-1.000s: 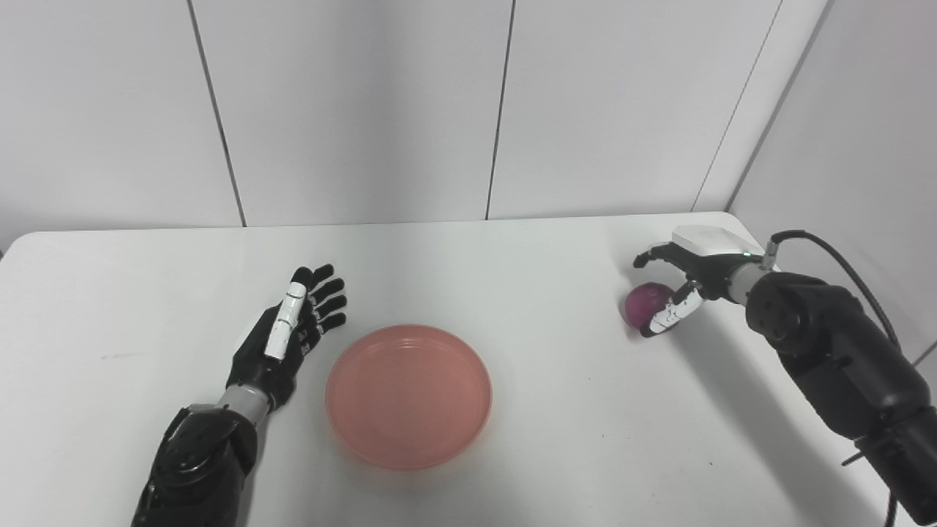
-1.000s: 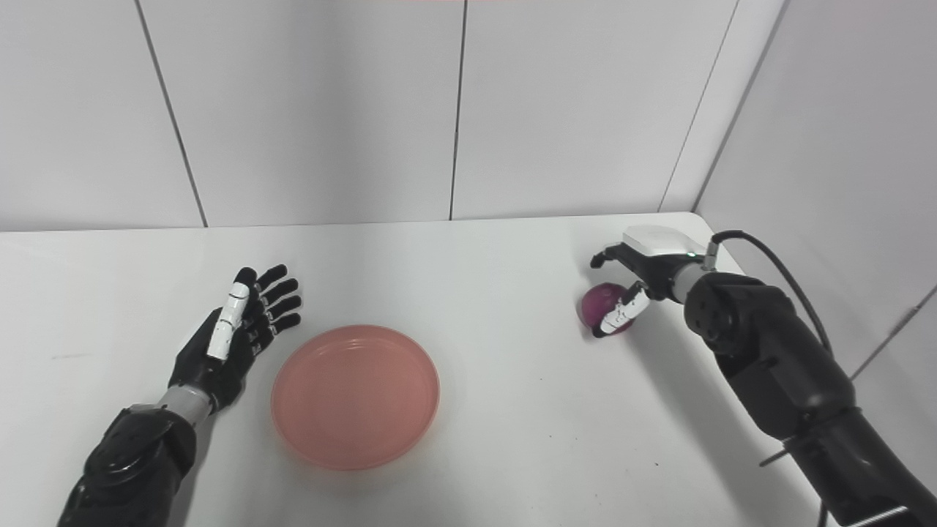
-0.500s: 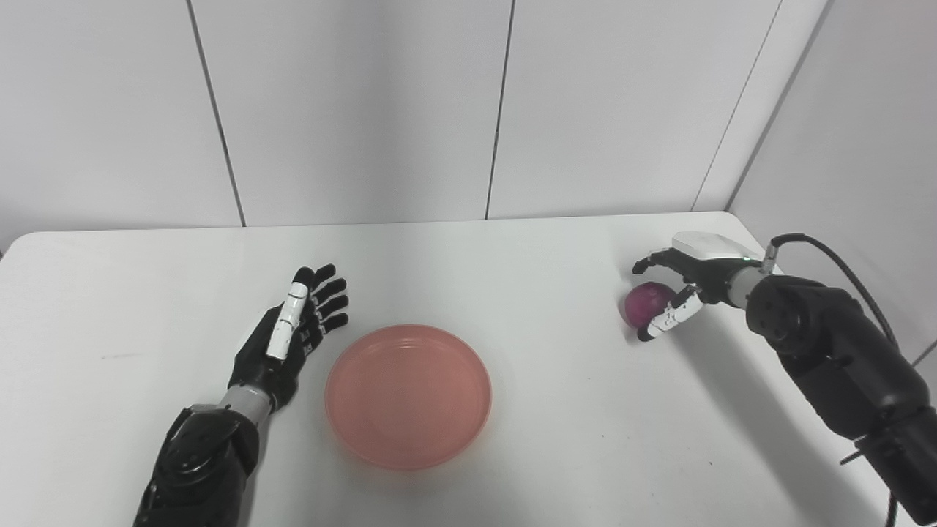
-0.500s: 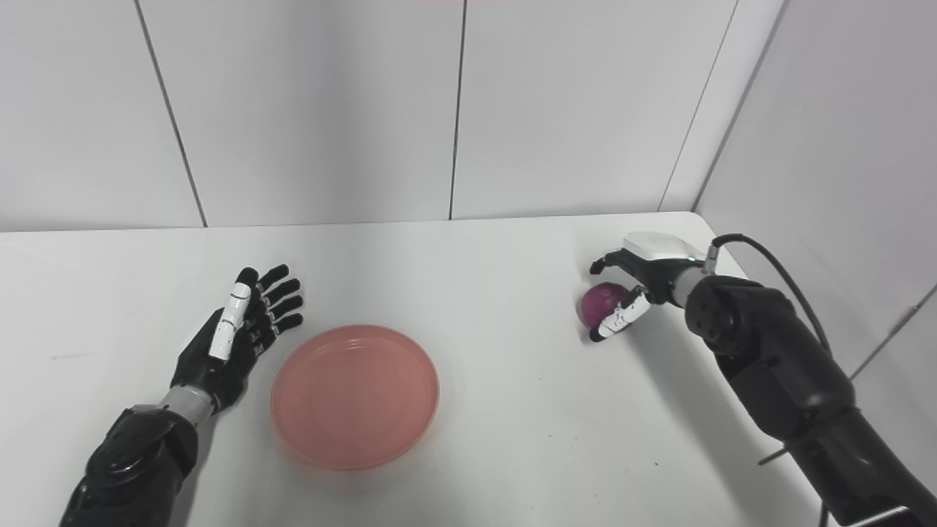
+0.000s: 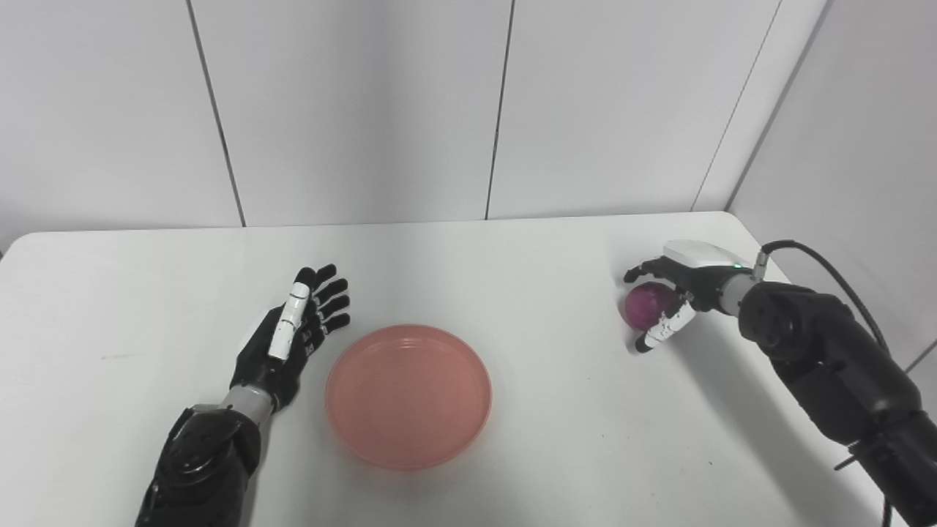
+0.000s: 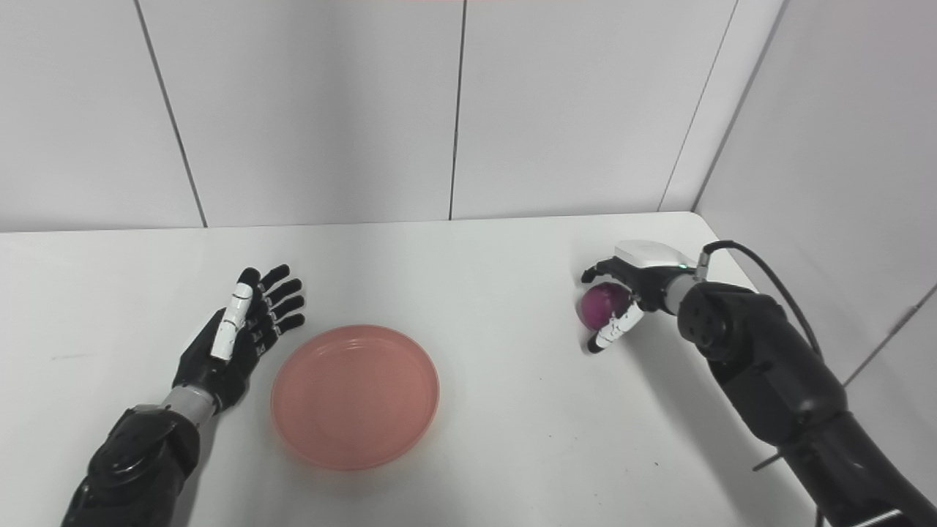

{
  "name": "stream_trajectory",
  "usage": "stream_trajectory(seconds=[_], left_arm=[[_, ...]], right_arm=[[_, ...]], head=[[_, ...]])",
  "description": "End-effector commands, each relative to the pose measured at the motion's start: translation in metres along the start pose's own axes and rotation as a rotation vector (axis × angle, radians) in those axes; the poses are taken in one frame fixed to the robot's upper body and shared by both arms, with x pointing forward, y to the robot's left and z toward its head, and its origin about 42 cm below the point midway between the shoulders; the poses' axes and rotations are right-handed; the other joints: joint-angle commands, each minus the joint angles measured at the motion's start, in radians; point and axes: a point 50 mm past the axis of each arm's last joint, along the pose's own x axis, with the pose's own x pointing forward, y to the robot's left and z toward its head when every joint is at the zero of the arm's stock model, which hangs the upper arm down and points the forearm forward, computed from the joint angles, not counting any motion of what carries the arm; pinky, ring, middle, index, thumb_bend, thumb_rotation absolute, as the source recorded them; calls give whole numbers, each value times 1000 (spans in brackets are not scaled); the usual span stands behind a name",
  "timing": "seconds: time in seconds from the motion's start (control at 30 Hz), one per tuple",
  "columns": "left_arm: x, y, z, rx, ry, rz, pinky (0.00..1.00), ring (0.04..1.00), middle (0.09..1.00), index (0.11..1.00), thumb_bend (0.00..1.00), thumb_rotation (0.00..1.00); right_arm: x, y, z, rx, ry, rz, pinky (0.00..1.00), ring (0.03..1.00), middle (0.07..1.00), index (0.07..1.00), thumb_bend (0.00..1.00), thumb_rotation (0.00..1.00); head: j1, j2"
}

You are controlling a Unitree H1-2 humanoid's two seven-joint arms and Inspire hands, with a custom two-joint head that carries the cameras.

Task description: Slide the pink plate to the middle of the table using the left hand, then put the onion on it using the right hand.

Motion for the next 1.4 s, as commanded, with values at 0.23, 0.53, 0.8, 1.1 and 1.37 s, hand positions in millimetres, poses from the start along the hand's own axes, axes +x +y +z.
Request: stream_trajectory(seconds=[0.23,0.53,0.8,1.1,1.37], left_arm=[[-14,-7,-54,-57,222,-5,883,911,910,896,722,921],[-14,-6,-56,-53,226,-1,874,907,909,893,725,923],[-15,-6,-58,-58,230,-1,873,915,915,894,730,922],[-16,-8,-59,-61,231,2,852,904,909,894,726,923],[-18,-8,-60,-65,235,0,866,906,909,901,711,931]], right_arm=[[-3,-37,1,-29,7,-70,668,885,915,845,1000,54],[0,-37,3,-40,1,-65,667,880,911,842,1000,68],[0,-36,4,-39,-1,-55,682,881,906,846,1000,108],[0,-33,5,-50,16,-32,659,847,881,837,1000,128],[3,-30,4,-59,23,-12,667,818,842,796,1000,107]], head=[[4,-2],[7,-2],[6,1],[9,4],[9,7]])
